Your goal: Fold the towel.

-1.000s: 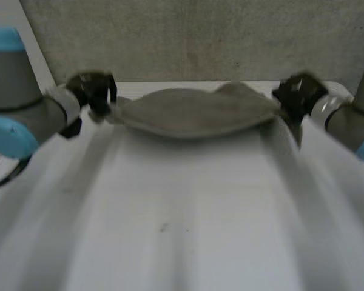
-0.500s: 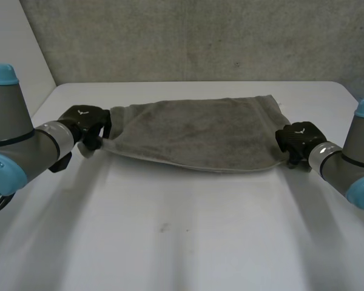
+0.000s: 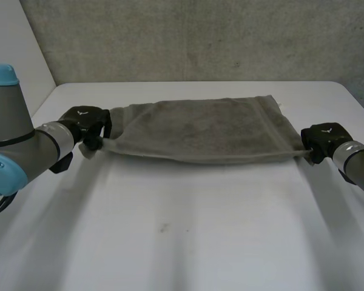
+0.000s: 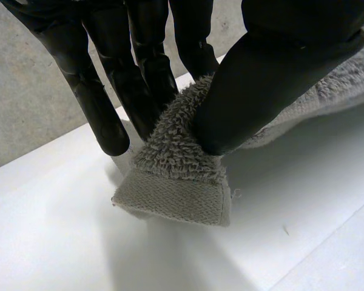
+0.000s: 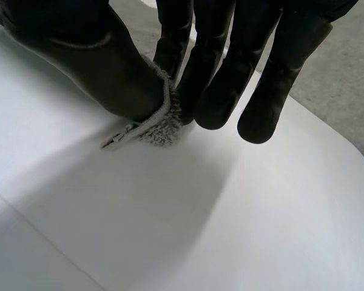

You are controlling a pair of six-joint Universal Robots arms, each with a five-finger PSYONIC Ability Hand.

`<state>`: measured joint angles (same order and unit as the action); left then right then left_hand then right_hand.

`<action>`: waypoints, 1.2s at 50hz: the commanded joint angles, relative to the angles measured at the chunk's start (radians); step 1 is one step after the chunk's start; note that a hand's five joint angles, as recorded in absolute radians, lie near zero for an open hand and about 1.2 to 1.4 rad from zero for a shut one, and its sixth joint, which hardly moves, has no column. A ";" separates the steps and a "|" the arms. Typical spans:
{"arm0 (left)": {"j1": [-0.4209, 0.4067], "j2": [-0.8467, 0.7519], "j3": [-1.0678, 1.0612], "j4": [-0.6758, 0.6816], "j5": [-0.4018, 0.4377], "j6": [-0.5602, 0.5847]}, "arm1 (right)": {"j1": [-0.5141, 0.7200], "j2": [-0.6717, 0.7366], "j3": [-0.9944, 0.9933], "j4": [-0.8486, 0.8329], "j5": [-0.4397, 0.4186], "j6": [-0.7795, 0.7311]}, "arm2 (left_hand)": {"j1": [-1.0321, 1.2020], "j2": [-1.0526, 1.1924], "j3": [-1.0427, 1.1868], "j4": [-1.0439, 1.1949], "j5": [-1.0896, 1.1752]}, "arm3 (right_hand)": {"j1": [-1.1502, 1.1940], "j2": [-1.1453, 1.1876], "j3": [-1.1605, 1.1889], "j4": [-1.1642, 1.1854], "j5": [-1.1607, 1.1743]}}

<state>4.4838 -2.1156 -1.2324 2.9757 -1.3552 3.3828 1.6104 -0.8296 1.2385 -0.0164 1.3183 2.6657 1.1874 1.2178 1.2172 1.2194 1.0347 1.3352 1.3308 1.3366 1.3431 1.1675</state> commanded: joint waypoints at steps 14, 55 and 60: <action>0.012 0.083 -0.180 -0.164 0.002 0.044 | -0.110 -0.288 0.199 0.143 -0.001 -0.461 | 0.209 0.178 0.179 0.177 0.187 | 0.061 0.065 0.060 0.053 0.054; -0.044 -0.082 0.115 -0.253 -0.013 0.147 | -0.066 -0.146 -0.050 0.332 0.051 -0.632 | 0.209 0.178 0.179 0.177 0.187 | 0.061 0.065 0.060 0.053 0.054; -0.045 -0.203 0.290 -0.251 -0.010 0.124 | -0.018 -0.027 -0.225 0.274 0.068 -0.584 | 0.209 0.178 0.179 0.177 0.187 | 0.061 0.065 0.060 0.053 0.054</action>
<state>4.4415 -2.1538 -1.1804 2.7236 -1.3644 3.5398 1.5149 -1.0290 1.2616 0.3156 1.3405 2.0096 1.1874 1.2179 1.2173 1.2196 1.0348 1.3355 1.3334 1.3367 1.3435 1.1834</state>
